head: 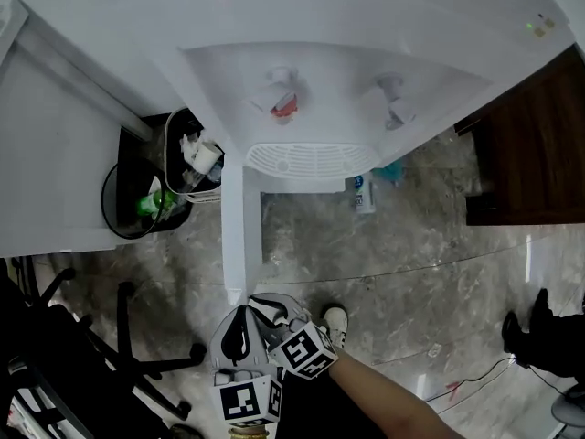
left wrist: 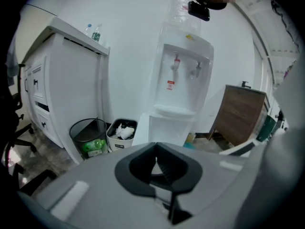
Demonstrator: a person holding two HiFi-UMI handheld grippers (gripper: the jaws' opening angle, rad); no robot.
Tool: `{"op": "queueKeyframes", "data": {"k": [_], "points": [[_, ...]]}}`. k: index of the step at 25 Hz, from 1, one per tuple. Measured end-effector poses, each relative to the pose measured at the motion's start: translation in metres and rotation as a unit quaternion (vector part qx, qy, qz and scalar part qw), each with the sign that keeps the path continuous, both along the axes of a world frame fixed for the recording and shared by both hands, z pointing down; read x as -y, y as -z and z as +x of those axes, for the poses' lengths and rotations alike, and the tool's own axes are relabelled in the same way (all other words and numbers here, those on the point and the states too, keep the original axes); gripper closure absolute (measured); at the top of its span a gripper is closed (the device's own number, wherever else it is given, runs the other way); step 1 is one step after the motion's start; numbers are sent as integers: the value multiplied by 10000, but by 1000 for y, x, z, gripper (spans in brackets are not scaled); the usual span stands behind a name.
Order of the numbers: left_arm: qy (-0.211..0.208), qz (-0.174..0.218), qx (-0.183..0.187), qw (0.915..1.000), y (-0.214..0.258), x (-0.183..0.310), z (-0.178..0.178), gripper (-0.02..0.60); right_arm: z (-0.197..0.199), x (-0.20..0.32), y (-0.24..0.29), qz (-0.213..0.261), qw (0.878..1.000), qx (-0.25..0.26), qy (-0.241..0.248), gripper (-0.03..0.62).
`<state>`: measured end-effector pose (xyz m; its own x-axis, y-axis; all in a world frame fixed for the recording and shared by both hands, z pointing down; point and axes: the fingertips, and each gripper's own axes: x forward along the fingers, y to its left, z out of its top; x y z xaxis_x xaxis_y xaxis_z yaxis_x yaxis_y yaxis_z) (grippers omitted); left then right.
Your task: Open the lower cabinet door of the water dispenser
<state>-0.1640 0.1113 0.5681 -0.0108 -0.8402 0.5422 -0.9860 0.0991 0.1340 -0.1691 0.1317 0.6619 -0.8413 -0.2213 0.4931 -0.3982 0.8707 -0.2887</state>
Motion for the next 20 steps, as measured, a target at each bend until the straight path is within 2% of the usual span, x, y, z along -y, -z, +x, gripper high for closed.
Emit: {"op": "queueKeyframes", "data": {"k": [4,7,9,10,14,20], "points": [[112,42,42,9999,0,0,-12,574,-23,-3,0,14,9995,152,262,543],[161,59,42,9998,1,1,-17,574,-20,-4,2,72,9995,126,277,551],[158,71,26,9998,5,2,-16,574,-10,-2,7,31,9998,137,105,557],[136,79,17,9999,8,2,-14,574,-2,2,12,-23,9998,164,-85,582],[-35,33,-97,9999,21,4,6,574,47,28,50,-158,9929,288,-1144,594],[-509,-65,-334,9981,47,12,58,574,136,46,121,-125,9663,110,-2569,594]]}}
